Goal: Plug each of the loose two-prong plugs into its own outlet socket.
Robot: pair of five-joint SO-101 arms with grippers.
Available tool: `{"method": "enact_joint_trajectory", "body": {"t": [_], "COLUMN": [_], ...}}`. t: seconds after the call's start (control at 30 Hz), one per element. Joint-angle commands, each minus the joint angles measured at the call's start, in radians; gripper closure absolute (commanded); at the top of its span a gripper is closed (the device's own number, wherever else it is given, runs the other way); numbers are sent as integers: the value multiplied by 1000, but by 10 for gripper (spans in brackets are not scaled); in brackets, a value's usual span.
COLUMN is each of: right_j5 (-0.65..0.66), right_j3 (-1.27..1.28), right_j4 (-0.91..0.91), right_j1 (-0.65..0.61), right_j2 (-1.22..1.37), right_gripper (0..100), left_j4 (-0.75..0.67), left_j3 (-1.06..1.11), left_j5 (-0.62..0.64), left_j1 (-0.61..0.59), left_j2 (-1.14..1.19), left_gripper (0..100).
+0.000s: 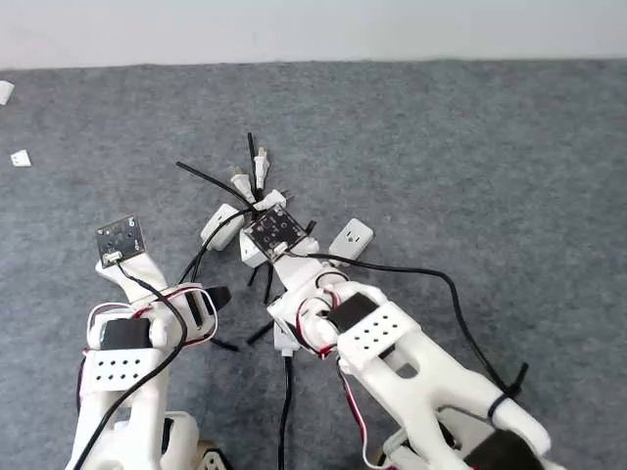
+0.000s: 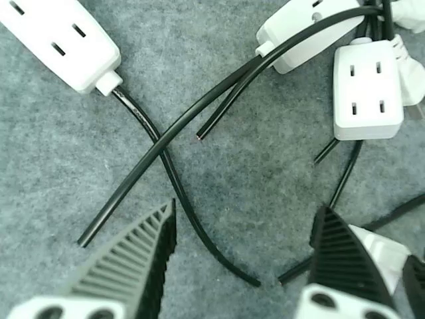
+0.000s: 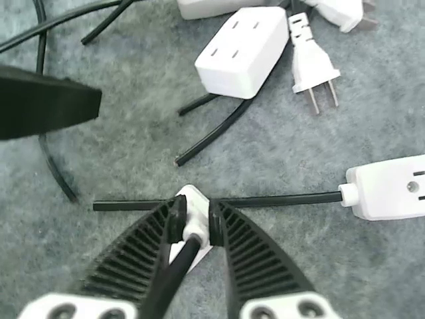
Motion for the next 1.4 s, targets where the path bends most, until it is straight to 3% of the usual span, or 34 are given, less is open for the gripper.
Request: {"method": "enact_joint_trajectory", "body": {"t": [0.0,0.17,0.43,0.53,0.67,1.0,1.07,1.2,1.37], "right_j5": [14,-44,-146,-201,-252,-287,-285,-282,-253], "right_j3": [-61,-124,-130,-137,-164,-470,-519,-555,-549], "right_j4": [82,127,177,168,177,389,421,430,440], "right_j1": [-18,-18,-139,-188,-142,-122,-136,-140,-147], "right_j2": [114,157,157,166,197,481,524,550,527], "right_gripper": [991,973,693,688,686,694,745,995,986], "left_j4": [-71,-92,-92,-92,-94,-94,-94,-94,-94], "left_j3": [15,27,25,25,25,24,24,24,24], "left_j5": [-8,-9,-9,-9,-9,-9,-9,-9,-9], "left_j1": [2,2,0,0,0,-5,-6,-6,-6], "left_j2": [-8,-11,-14,-14,-14,-14,-14,-14,-14], "left_gripper": [691,691,691,691,691,691,691,691,691]}}
